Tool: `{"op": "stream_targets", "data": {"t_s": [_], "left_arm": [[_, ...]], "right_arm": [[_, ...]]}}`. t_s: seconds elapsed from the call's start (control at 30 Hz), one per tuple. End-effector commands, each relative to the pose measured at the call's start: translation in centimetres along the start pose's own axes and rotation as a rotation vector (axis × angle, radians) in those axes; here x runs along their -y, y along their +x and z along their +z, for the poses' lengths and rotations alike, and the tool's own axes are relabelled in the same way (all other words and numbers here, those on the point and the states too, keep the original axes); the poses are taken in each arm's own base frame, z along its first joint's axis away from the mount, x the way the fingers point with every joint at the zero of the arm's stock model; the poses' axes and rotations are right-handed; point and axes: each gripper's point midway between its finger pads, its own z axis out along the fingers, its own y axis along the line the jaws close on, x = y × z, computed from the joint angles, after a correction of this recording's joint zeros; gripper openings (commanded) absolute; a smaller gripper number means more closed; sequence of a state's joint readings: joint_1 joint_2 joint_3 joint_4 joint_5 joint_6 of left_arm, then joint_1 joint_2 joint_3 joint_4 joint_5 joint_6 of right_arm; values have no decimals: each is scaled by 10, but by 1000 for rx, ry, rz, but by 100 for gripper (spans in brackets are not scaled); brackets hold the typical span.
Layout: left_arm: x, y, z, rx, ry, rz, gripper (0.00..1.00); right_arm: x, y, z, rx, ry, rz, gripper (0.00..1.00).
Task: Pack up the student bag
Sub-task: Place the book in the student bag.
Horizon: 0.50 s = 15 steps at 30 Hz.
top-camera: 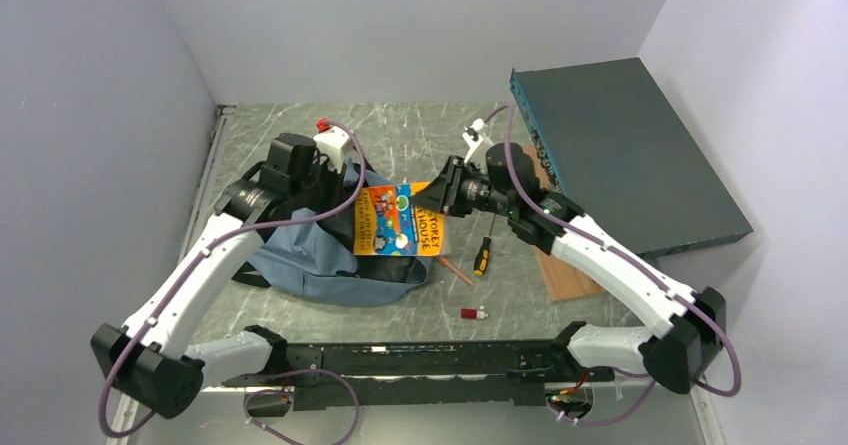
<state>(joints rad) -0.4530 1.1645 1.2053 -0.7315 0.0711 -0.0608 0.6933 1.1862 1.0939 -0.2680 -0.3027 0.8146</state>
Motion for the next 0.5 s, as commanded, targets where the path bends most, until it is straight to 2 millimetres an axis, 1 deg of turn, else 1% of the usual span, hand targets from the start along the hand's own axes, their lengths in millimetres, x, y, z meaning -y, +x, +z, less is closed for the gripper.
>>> {"op": "stream_targets", "data": {"t_s": [0.0,0.07,0.1,0.2,0.27,0.3,0.33,0.37,0.43,0.47], "left_arm": [[21,-51,-34,274,111,83,0],[25,-57,-45,328,131,140,0],[26,-60,-50,348,133,151,0],[23,-67,-60,398,109,155,0],[22,-71,-64,412,107,161,0],[22,-72,-65,409,103,165,0],[19,-74,-65,403,92,162,0],[17,-74,-63,384,82,156,0],[15,-74,-62,365,71,149,0],[15,-75,-63,361,71,144,0]], "right_arm": [[-31,-18,30,78,-135,108,0],[-31,-21,41,73,-136,101,0],[-26,-22,45,64,-104,88,0],[-5,-24,45,69,12,6,0],[5,-20,45,76,39,-18,0],[8,-20,46,75,47,-37,0],[16,-18,47,61,86,-59,0],[19,-21,46,60,114,-88,0],[15,-28,45,81,116,-112,0],[10,-31,43,101,96,-106,0]]}}
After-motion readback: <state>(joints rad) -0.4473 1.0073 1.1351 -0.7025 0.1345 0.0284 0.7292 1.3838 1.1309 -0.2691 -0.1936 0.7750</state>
